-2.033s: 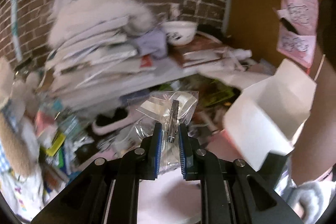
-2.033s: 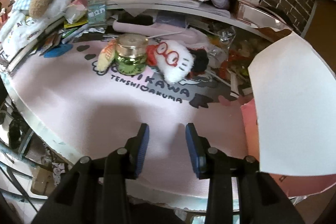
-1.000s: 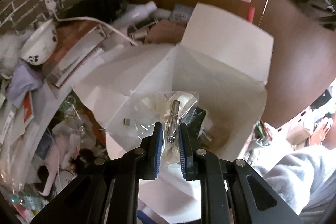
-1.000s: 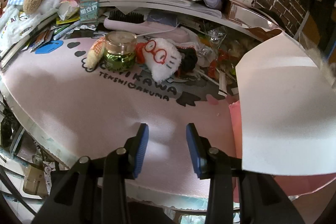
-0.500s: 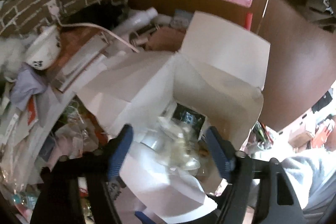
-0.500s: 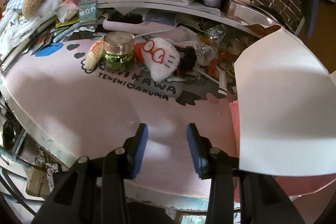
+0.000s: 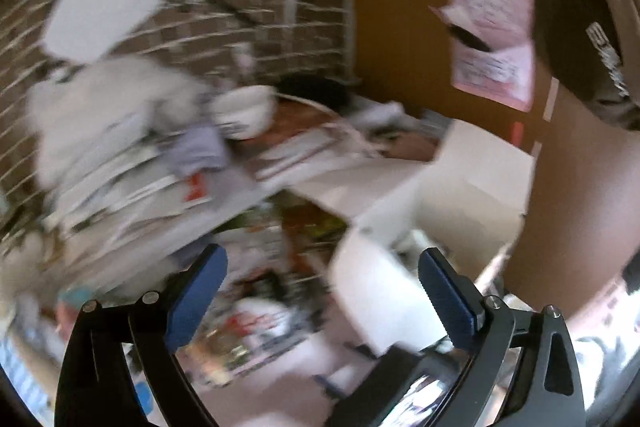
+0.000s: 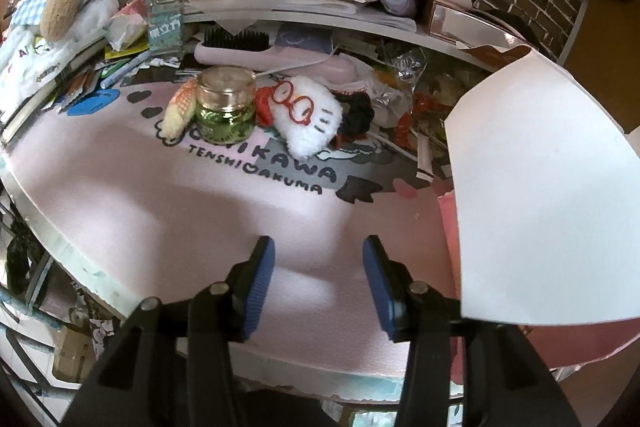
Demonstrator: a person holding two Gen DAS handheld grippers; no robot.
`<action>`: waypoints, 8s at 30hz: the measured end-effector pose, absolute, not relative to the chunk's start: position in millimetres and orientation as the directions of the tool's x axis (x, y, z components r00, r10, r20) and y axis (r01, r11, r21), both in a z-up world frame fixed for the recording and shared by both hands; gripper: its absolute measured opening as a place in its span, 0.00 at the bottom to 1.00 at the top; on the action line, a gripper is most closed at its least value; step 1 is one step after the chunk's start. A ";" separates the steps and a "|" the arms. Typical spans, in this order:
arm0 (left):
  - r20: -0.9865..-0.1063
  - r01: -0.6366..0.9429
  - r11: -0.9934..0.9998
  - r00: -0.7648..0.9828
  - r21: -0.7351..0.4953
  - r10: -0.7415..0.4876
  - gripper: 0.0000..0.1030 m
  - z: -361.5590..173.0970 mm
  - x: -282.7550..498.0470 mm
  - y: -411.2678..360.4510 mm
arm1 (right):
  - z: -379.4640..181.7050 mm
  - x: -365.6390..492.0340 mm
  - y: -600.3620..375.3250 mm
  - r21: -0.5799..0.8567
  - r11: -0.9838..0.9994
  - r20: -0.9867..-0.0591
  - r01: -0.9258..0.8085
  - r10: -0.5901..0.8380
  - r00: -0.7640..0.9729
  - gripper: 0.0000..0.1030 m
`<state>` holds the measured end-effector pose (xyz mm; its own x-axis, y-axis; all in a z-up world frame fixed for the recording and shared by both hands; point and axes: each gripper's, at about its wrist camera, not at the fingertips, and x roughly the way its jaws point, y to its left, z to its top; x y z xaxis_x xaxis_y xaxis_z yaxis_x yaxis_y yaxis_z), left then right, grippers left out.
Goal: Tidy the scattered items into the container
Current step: 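Withdraw the left gripper from the box back over the desk, then move the right gripper to the white plush cat with red glasses and grasp it, then lift the plush cat with the right gripper toward the white box, then lower the plush cat into the white box and open the right gripper, then withdraw the right gripper from the box back over the desk, then move the left gripper to the small plush bear with gingham bow and grasp it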
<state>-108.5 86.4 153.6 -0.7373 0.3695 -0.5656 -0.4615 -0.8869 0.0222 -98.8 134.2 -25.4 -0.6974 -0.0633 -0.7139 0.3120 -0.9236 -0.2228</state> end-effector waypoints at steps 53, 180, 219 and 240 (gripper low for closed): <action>-0.616 0.008 -0.999 -0.788 -0.042 0.020 0.95 42.3 -102.3 -44.2 | -21.9 -153.1 104.8 -0.192 -0.913 -0.636 0.361 -0.164 -0.754 0.07; -0.544 -0.234 -0.971 -0.809 -0.050 0.223 0.95 103.3 -72.6 63.1 | 82.5 -107.7 270.3 -0.327 -0.939 -0.627 0.102 0.135 -0.768 0.37; -0.643 -0.058 -0.998 -0.763 -0.033 0.065 0.94 49.2 -84.9 -22.5 | 30.3 -74.4 117.0 -0.281 -0.851 -0.669 0.443 -0.157 -0.727 0.24; -0.704 -0.084 -0.994 -0.702 -0.071 0.109 0.55 -12.6 -143.0 -17.9 | -10.4 -95.6 114.5 -0.172 -0.860 -0.735 0.481 -0.213 -0.644 0.24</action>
<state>-143.0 -17.9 -12.6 -0.7019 0.1094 -0.7038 -0.0837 -0.9940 -0.0711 -95.6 114.5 -10.4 -0.6438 -0.2129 -0.7349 0.4811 -0.8595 -0.1724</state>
